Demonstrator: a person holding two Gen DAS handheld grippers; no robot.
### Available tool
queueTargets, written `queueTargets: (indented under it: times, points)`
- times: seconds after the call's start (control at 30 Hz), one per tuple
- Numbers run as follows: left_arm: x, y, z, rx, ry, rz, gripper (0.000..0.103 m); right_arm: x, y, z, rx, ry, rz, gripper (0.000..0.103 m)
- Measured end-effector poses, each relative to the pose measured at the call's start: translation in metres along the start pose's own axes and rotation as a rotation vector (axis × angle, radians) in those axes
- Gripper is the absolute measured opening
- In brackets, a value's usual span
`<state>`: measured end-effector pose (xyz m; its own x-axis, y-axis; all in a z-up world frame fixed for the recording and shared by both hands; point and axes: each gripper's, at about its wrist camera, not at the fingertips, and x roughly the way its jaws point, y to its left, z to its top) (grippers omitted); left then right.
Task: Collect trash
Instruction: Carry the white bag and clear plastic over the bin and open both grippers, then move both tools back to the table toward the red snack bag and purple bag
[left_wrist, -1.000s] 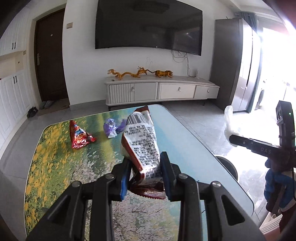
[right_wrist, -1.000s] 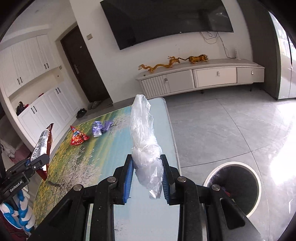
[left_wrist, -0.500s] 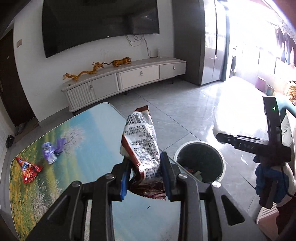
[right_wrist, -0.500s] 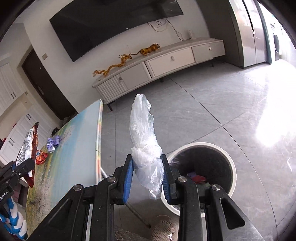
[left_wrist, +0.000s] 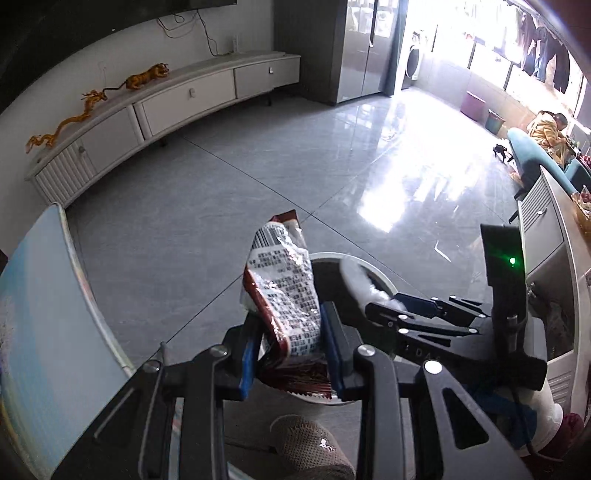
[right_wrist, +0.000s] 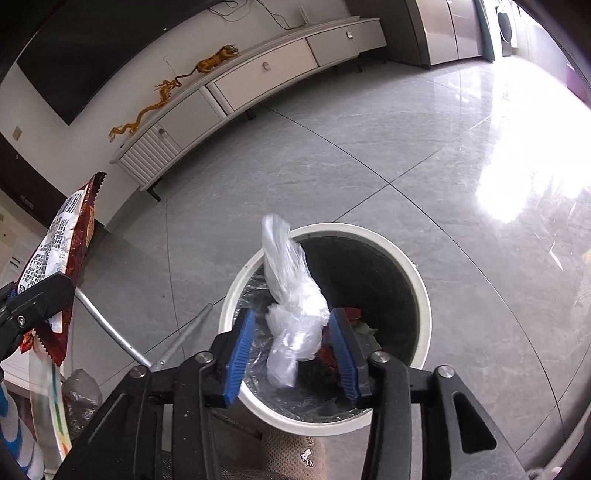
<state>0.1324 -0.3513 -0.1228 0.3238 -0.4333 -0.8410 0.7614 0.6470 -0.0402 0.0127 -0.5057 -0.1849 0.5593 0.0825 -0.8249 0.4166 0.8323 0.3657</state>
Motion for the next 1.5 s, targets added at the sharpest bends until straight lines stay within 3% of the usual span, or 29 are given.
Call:
queueTargets:
  times: [0.2,0.4,0.53,0.87,1.17,1.3,1.5]
  points:
    - [0.027,-0.008,0.015,-0.031,0.03,-0.048,0.051,-0.002,-0.025,0.002,0.043,-0.02,-0.047,0.07]
    - [0.023,-0.008,0.022,-0.056,0.009,-0.047,0.053,-0.017,-0.048,0.004,0.091,-0.065,-0.087,0.087]
    - [0.007,-0.007,0.016,-0.078,-0.034,0.028,0.053,-0.036,-0.049,0.006,0.104,-0.126,-0.091,0.102]
    - [-0.082,0.028,0.002,-0.171,-0.261,0.281,0.053,-0.084,-0.009,0.022,0.044,-0.281,-0.038,0.103]
    - [-0.161,0.07,-0.032,-0.285,-0.389,0.459,0.054,-0.11,0.039,0.021,-0.033,-0.348,0.01,0.103]
    - [-0.192,0.084,-0.055,-0.343,-0.447,0.52,0.076,-0.117,0.059,0.017,-0.072,-0.36,0.016,0.103]
    - [-0.235,0.106,-0.086,-0.412,-0.508,0.578,0.08,-0.126,0.091,0.013,-0.148,-0.369,0.022,0.103]
